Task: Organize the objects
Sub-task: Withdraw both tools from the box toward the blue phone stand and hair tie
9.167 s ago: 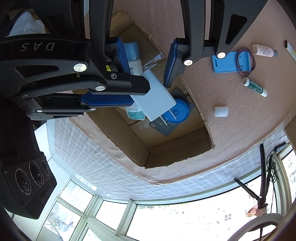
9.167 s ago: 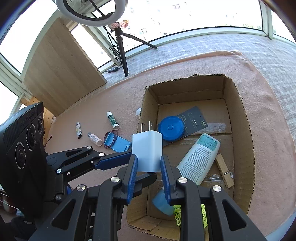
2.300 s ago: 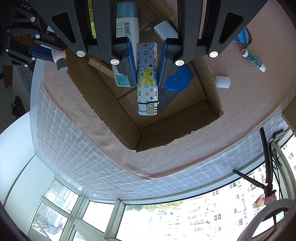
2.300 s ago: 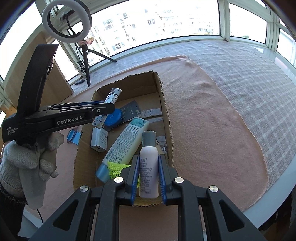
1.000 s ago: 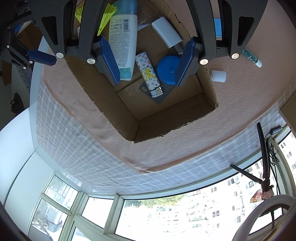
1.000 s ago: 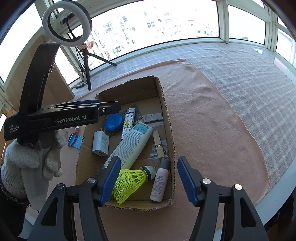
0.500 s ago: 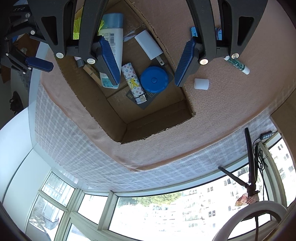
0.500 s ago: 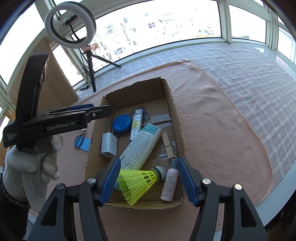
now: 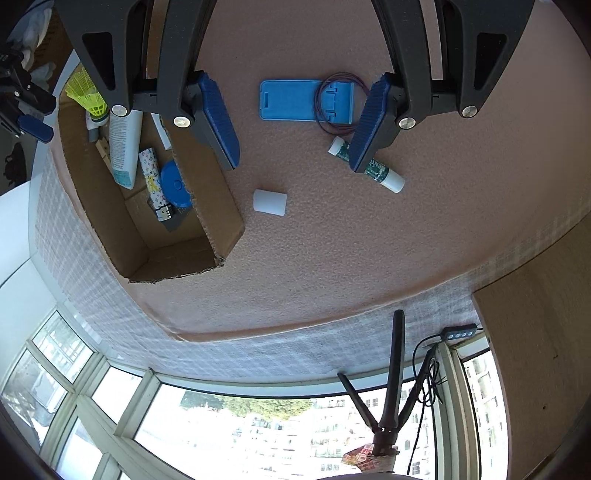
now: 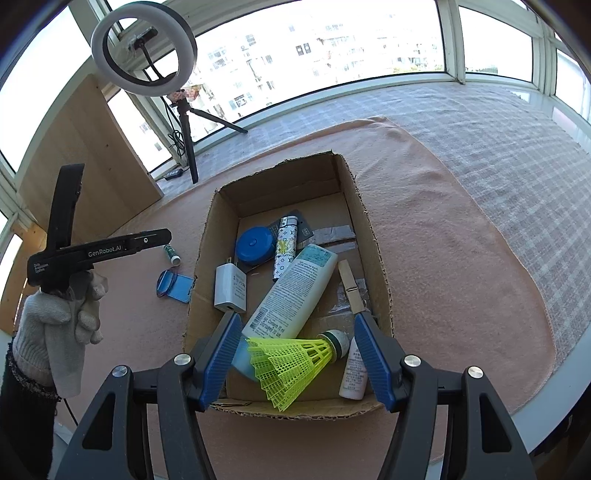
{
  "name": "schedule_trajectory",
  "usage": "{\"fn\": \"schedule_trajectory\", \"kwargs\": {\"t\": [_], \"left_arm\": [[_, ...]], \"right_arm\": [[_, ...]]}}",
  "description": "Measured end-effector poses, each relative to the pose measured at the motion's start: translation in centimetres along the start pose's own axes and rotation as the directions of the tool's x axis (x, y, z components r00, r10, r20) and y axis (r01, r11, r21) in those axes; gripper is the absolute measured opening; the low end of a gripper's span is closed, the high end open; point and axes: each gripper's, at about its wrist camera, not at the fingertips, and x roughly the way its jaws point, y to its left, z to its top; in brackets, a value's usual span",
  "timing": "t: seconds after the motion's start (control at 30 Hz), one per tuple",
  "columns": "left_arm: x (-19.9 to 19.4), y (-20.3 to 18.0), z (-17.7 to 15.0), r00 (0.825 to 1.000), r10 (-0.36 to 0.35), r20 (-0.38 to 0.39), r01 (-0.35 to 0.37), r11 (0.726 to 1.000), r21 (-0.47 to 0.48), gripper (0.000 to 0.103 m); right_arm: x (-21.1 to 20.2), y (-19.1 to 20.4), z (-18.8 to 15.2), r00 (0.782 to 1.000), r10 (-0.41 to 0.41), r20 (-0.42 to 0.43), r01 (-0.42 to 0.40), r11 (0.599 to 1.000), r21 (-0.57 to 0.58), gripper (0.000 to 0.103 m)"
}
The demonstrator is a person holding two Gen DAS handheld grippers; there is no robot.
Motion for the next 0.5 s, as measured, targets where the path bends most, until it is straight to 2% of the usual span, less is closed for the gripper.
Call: {"fn": "schedule_trajectory", "kwargs": {"t": [0.23, 0.5], "left_arm": [[1.1, 3.7, -0.6, 0.999, 0.007, -0.041, -0.009, 0.998, -0.067, 0.063], [3.7, 3.1, -1.7, 0.994, -0.005, -0.112, 0.001, 0.999, -0.040, 0.053]], "right_arm": [[0.5, 0.9, 0.1, 1.000, 0.005, -0.011, -0.005, 1.000, -0.012, 0.060], [0.8, 1.0, 0.1, 1.000, -0.003, -0.024, 0.003, 1.000, -0.007, 0.060]]}}
